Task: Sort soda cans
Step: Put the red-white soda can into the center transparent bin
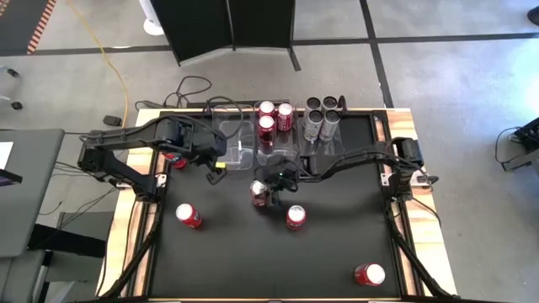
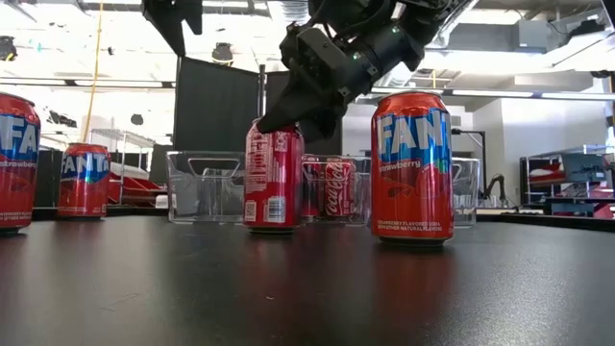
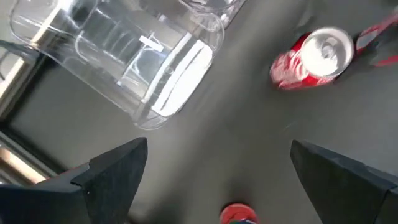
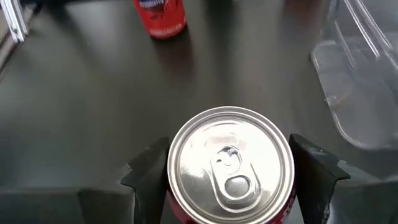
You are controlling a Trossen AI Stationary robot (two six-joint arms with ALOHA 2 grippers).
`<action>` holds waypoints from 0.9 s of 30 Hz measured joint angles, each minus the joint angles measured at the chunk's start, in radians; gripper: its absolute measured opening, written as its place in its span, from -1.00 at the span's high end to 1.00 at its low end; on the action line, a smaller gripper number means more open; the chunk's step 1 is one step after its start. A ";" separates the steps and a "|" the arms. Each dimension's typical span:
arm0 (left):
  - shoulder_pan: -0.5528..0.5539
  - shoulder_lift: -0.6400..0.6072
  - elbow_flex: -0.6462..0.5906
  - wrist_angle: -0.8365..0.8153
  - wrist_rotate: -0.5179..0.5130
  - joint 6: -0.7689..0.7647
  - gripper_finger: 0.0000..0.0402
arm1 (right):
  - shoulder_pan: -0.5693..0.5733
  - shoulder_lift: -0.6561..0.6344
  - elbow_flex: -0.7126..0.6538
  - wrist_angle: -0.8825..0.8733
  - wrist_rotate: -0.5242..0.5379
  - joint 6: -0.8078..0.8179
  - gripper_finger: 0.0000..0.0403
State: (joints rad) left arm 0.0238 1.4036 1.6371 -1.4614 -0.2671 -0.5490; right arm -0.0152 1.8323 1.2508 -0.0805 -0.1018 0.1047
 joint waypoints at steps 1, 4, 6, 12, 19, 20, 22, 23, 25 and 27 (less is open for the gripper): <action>0.000 -0.002 0.000 -0.006 -0.004 0.008 -0.94 | 0.004 -0.016 0.009 -0.011 0.005 -0.001 -0.32; 0.000 -0.011 0.000 -0.015 -0.008 0.030 -0.94 | 0.015 -0.086 0.063 -0.043 0.075 -0.027 -0.32; 0.000 -0.015 0.002 -0.016 -0.010 0.043 -0.94 | 0.014 -0.140 0.105 -0.089 0.125 -0.057 -0.32; 0.000 -0.018 0.002 -0.015 -0.010 0.051 -0.94 | -0.076 -0.268 0.145 -0.163 0.214 -0.163 -0.32; -0.016 -0.027 0.001 -0.041 -0.009 0.050 -0.94 | -0.313 -0.333 0.145 -0.322 0.230 -0.154 -0.32; -0.016 -0.032 0.001 -0.044 -0.010 0.050 -0.94 | -0.339 -0.332 0.145 -0.335 0.224 -0.155 -0.32; -0.015 -0.037 0.001 -0.048 -0.031 0.044 -0.94 | -0.376 -0.329 0.142 -0.330 0.213 -0.155 -0.32; -0.015 -0.039 0.001 -0.049 -0.044 0.038 -0.94 | -0.390 -0.328 0.136 -0.309 0.205 -0.155 -0.32; -0.015 -0.054 0.001 -0.057 -0.064 0.019 -0.94 | -0.417 -0.325 0.107 -0.280 0.172 -0.133 -0.32; -0.015 -0.067 0.001 -0.059 -0.074 -0.002 -0.94 | -0.435 -0.314 0.065 -0.250 0.136 -0.103 -0.32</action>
State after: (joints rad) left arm 0.0086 1.3368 1.6379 -1.5207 -0.3408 -0.5508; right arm -0.4502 1.5182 1.3159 -0.3306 0.0345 0.0013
